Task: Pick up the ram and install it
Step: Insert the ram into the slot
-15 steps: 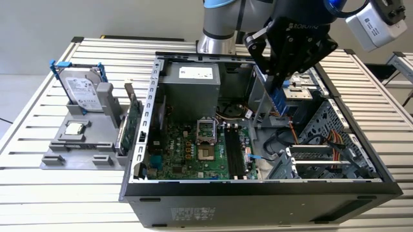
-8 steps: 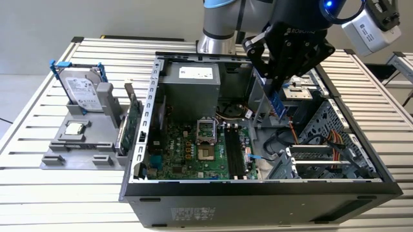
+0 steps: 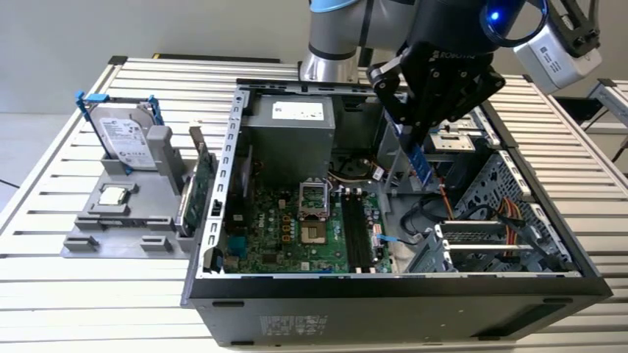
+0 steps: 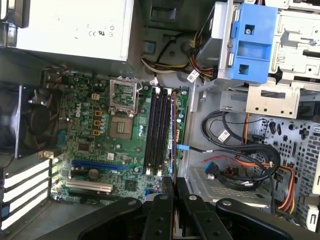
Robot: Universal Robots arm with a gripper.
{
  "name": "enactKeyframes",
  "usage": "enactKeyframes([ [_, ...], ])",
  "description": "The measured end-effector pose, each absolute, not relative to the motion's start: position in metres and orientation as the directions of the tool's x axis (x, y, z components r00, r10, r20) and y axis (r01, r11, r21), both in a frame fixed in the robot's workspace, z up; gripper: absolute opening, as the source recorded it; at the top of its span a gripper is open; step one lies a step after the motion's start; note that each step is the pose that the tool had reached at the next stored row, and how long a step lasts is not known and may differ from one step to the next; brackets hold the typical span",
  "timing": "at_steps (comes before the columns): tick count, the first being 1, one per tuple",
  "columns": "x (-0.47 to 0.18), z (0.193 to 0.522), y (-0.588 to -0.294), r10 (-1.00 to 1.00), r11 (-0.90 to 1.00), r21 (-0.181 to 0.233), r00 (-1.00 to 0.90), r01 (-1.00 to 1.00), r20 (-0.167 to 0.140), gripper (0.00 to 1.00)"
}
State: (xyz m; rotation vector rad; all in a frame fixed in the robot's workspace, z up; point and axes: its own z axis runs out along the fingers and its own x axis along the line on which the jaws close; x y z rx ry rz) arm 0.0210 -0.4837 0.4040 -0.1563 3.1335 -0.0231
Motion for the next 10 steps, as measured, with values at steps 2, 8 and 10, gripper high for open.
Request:
enactKeyframes([
  [2,0.021,0.403,-0.4837,-0.1,0.995,-0.015,-0.995,-0.099,-0.003,0.0],
  [8,0.021,0.401,-0.4836,-0.1,0.995,-0.016,-0.995,-0.099,-0.003,0.0],
  [10,0.021,0.3995,-0.4835,-0.1,0.995,-0.017,-0.995,-0.099,-0.003,0.0],
])
